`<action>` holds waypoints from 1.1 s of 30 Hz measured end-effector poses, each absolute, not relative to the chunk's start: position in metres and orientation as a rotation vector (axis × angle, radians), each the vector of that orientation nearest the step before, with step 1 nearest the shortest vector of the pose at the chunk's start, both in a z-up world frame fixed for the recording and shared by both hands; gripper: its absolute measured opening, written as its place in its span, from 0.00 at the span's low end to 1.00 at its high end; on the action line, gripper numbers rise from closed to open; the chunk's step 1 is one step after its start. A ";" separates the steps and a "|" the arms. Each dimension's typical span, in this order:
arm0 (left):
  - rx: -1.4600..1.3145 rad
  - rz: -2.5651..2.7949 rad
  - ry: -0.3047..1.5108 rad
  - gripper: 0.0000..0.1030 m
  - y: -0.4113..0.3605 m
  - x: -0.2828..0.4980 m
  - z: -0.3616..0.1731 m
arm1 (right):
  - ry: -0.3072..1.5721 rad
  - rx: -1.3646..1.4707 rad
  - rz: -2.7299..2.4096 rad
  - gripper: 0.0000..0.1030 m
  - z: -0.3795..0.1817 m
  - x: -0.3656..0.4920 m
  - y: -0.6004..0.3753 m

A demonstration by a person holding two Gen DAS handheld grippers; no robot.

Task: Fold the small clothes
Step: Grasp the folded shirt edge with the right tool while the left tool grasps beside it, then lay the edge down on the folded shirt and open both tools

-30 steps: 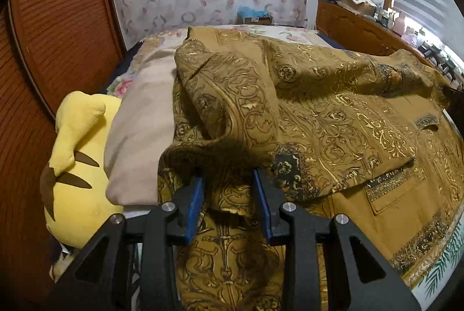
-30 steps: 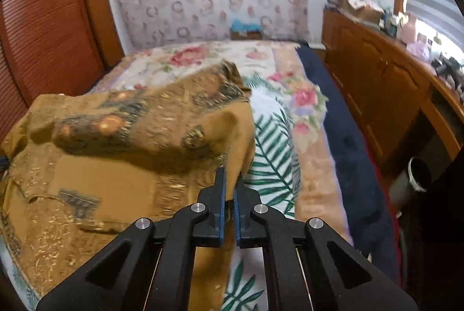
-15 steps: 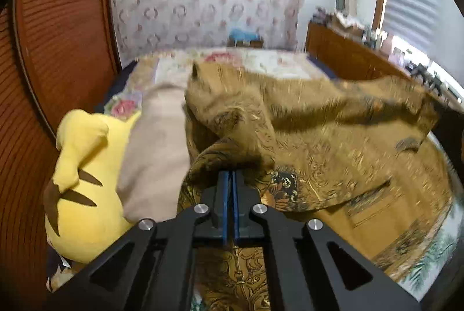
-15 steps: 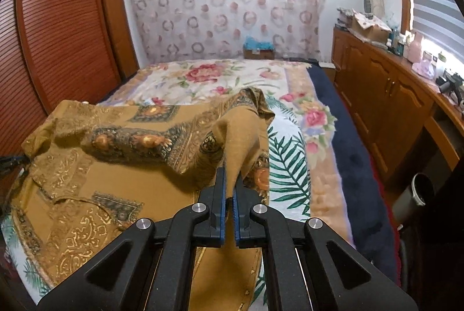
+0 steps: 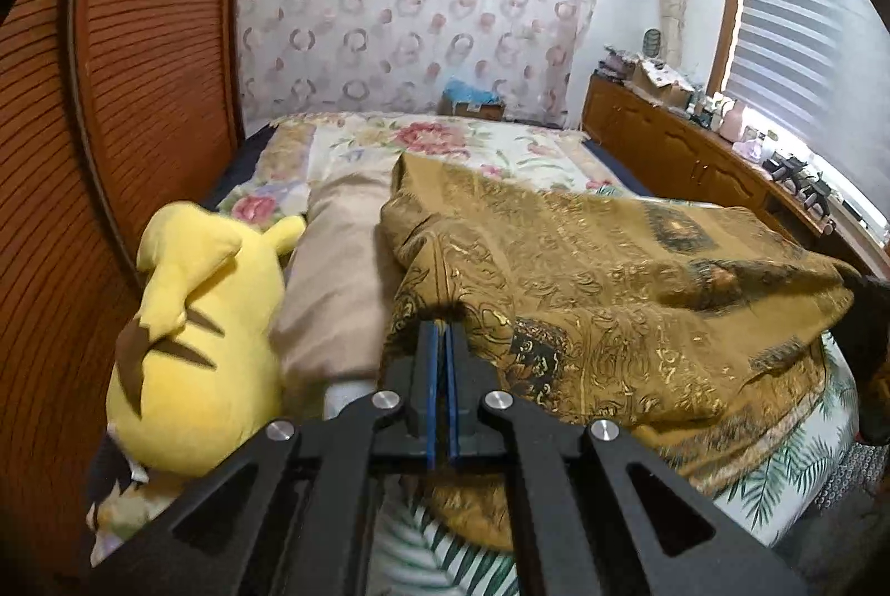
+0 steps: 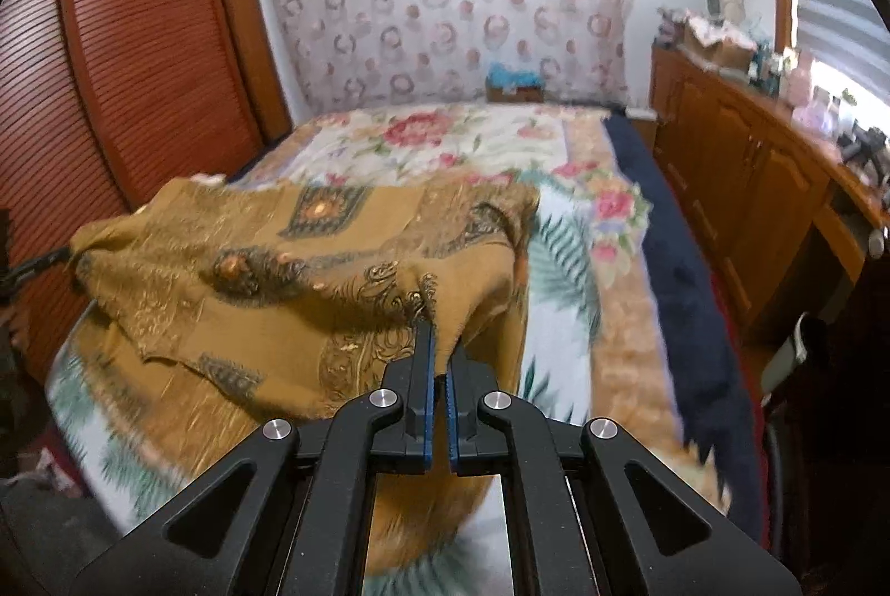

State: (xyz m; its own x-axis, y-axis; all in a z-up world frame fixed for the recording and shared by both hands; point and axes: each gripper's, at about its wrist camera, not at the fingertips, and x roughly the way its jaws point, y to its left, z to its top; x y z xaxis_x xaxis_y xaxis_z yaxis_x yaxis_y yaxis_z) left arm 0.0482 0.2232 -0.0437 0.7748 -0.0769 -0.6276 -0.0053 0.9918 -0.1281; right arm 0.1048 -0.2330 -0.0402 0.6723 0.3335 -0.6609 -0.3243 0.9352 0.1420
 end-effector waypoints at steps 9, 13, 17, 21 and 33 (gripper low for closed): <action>-0.107 0.007 0.671 0.20 0.224 0.027 -0.047 | 0.881 -0.077 0.307 0.06 -0.088 0.061 -0.229; -0.096 0.024 0.659 0.23 0.218 0.026 -0.042 | 0.841 -0.113 0.256 0.35 -0.087 0.066 -0.223; -0.093 0.056 0.677 0.25 0.215 0.029 -0.050 | 0.774 -0.116 0.262 0.54 -0.080 0.069 -0.208; -0.071 0.091 0.704 0.26 0.215 0.039 -0.061 | 0.744 -0.106 0.308 0.56 -0.083 0.073 -0.183; -0.098 0.110 0.731 0.30 0.219 0.040 -0.075 | 0.776 -0.096 0.346 0.58 -0.128 0.072 -0.137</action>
